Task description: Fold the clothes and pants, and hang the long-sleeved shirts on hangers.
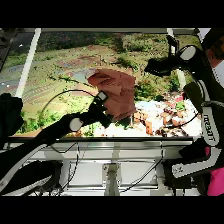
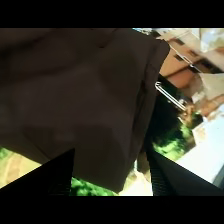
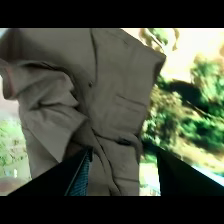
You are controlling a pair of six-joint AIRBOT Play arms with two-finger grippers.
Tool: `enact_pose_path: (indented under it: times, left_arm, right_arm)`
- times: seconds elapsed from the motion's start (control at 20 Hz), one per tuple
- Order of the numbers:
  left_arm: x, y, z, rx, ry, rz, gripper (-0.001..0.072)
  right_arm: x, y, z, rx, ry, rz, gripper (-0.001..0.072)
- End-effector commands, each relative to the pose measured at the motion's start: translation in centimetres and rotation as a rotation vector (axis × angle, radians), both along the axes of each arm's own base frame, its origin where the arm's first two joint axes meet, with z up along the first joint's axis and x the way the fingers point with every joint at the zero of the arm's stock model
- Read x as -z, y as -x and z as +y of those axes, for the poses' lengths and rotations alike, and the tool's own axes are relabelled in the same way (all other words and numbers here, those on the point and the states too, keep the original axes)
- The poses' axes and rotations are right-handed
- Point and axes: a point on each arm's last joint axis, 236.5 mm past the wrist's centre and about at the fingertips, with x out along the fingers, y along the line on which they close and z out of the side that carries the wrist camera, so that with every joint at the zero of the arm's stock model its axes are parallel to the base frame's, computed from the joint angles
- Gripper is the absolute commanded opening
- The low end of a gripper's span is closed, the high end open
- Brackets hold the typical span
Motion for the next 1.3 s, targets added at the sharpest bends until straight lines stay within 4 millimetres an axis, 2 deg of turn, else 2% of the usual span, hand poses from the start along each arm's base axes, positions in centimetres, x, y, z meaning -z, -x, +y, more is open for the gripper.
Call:
enact_pose_path:
  times: [0.0,0.2,0.35,0.45,0.75,0.9,0.95,1.0,1.05,1.2,1.25]
  left_arm:
    - [2.6,-1.5,-2.4,0.111,-0.127,-0.126,0.0508]
    - [2.3,-2.5,-3.5,0.186,-0.188,-0.193,0.0508]
    - [3.7,-0.9,-2.7,0.319,-0.339,-0.188,0.0501]
    - [4.3,-0.2,-2.5,0.348,-0.369,-0.176,0.0486]
    - [4.9,0.5,-3.1,0.417,-0.401,-0.211,0.0485]
    - [7.1,0.5,-2.9,0.426,-0.432,-0.181,0.0483]
    - [7.6,0.2,-3.0,0.422,-0.430,-0.186,0.0401]
    - [7.6,-0.3,-3.5,0.412,-0.415,-0.210,0.0257]
    - [6.8,-1.1,-4.2,0.391,-0.383,-0.252,0.0155]
    - [3.8,-2.8,-5.8,0.335,-0.300,-0.327,0.0010]
    - [3.3,-3.1,-6.1,0.323,-0.286,-0.329,0.0010]
  right_arm:
    - [0.7,2.0,-1.4,-0.024,0.005,0.089,0.0441]
    - [0.6,1.9,-1.2,-0.031,-0.003,0.083,0.0441]
    - [0.6,1.9,-1.2,-0.030,-0.003,0.082,0.0441]
    - [0.6,1.9,-1.1,-0.030,-0.004,0.082,0.0441]
    - [0.6,1.9,-1.1,-0.030,-0.004,0.083,0.0441]
    - [0.6,2.0,-1.1,-0.031,-0.004,0.083,0.0441]
    - [0.6,2.0,-1.1,-0.031,-0.004,0.083,0.0441]
    - [0.6,2.0,-1.1,-0.031,-0.004,0.084,0.0441]
    - [0.6,2.0,-1.1,-0.031,-0.004,0.084,0.0440]
    - [0.6,2.0,-1.1,-0.031,-0.004,0.083,0.0440]
    - [0.6,1.9,-1.1,-0.030,-0.004,0.083,0.0434]
